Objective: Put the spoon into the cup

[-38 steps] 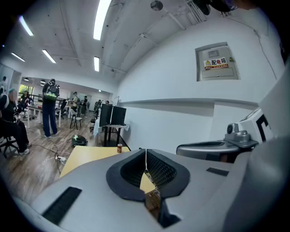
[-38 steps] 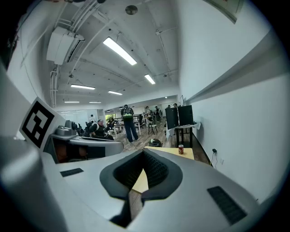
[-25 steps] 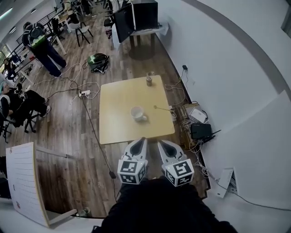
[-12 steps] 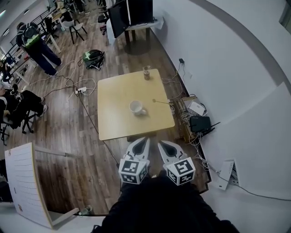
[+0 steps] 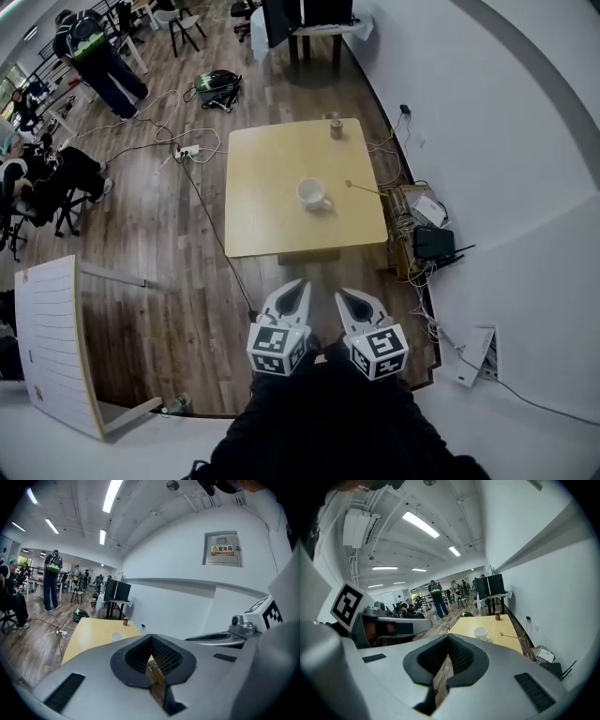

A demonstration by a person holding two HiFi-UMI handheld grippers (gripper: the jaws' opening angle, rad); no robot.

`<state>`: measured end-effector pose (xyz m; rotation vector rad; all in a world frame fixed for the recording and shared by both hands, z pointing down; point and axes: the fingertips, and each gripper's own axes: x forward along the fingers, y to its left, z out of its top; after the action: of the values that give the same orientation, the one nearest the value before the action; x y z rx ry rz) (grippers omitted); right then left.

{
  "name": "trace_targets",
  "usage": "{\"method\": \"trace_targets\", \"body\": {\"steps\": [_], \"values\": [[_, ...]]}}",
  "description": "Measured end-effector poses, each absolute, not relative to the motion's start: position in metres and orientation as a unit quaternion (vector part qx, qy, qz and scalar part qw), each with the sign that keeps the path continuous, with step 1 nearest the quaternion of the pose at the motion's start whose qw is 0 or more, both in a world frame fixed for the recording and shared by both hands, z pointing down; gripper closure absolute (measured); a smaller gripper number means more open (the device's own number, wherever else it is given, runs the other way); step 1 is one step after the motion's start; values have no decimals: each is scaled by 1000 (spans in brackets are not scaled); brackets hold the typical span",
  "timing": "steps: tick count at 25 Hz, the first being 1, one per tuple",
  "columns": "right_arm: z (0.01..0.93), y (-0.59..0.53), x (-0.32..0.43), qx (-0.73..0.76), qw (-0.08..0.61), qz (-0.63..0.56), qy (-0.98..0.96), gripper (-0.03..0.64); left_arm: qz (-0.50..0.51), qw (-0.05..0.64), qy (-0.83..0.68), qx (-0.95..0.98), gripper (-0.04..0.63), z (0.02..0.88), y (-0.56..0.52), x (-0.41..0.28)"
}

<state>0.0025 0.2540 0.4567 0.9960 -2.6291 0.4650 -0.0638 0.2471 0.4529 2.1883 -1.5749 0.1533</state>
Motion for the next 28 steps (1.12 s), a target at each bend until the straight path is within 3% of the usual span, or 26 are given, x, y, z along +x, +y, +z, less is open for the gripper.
{"method": "trace_targets", "body": {"steps": [15,28], "values": [[471,265,-29,320,188,134,-919,595,49,245,-610,752,560,475,260,-106],[480,146,-36,317,179,148,-920,595,56,242,-638,729,560,484,152,-126]]}}
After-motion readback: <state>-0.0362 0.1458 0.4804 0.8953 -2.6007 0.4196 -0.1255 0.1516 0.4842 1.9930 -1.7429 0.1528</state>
